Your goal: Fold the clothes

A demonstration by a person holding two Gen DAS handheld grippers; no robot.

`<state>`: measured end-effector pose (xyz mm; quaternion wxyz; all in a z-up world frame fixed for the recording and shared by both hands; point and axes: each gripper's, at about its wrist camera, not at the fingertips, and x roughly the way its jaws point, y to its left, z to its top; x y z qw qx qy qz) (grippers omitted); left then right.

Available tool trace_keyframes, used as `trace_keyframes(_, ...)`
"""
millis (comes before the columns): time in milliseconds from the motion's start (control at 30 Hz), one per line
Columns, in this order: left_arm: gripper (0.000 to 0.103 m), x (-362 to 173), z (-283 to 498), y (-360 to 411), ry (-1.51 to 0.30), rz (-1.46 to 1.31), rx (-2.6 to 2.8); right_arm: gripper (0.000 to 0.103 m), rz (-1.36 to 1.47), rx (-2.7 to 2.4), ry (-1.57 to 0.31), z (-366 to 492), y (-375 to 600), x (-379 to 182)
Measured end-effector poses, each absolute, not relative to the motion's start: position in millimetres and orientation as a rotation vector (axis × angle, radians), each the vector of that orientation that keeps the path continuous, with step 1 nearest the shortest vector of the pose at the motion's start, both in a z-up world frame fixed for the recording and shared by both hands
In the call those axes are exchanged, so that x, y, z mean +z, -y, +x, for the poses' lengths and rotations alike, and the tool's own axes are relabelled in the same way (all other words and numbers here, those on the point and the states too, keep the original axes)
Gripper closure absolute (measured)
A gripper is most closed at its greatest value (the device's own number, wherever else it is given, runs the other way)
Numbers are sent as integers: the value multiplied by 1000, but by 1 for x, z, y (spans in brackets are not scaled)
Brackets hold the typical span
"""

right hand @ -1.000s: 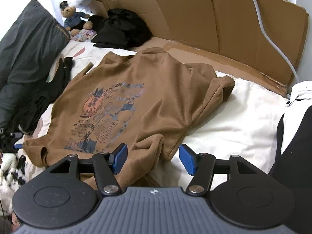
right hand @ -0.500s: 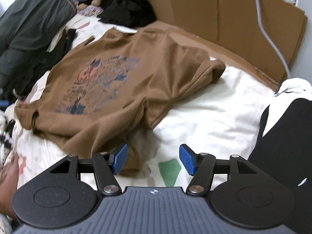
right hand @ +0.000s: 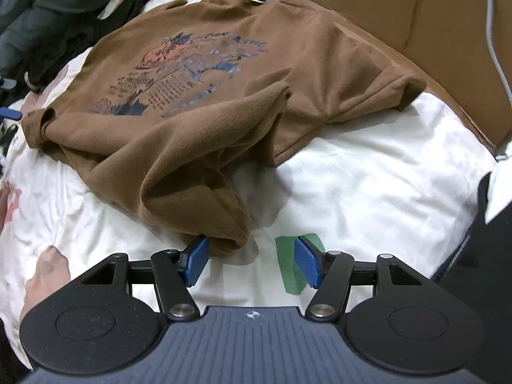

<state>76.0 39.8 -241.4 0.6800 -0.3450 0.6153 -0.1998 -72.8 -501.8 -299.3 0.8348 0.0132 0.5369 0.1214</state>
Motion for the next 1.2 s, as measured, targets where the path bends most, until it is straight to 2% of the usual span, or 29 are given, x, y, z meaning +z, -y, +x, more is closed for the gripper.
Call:
trace_keyframes(33,25,-245,76,-38,-1386,-781,-437,39,22,260,-1137,-72,499,-302)
trace_keyframes(333,23,-267,84,-25,-1422,-768,-350,39,-53,307,-1100,-68,479,-303)
trace_keyframes(600,26,-294,88,-16,-1453,-739,-300,39,-48,314,-1092,-64,476,-302)
trace_keyframes(667,33,-294,88,-14,-1455,-699,-315,39,-40,315,-1093,-64,476,-303)
trace_keyframes(700,45,-293,88,-10,-1464,-624,-316,39,-33,315,-1093,-64,477,-303)
trace_keyframes(733,53,-292,88,-8,-1465,-583,-314,39,-26,314,-1093,-63,477,-303)
trace_keyframes(767,56,-292,86,-10,-1464,-579,-313,39,-7,313,-1091,-62,478,-304)
trace_keyframes(833,73,-293,84,-15,-1463,-580,-311,40,9,323,-1078,-63,479,-305)
trace_keyframes(900,86,-294,81,-24,-1453,-599,-321,41,5,334,-1069,-63,478,-307)
trace_keyframes(933,93,-293,80,-28,-1444,-610,-328,44,3,340,-1065,-64,478,-308)
trace_keyframes(1000,95,-290,78,-33,-1425,-611,-335,66,2,362,-1047,-66,477,-307)
trace_keyframes(1067,96,-283,75,-39,-1391,-614,-343,83,14,377,-1051,-68,477,-304)
trace_keyframes(1200,97,-253,74,-58,-1301,-598,-347,94,51,422,-1097,-73,484,-293)
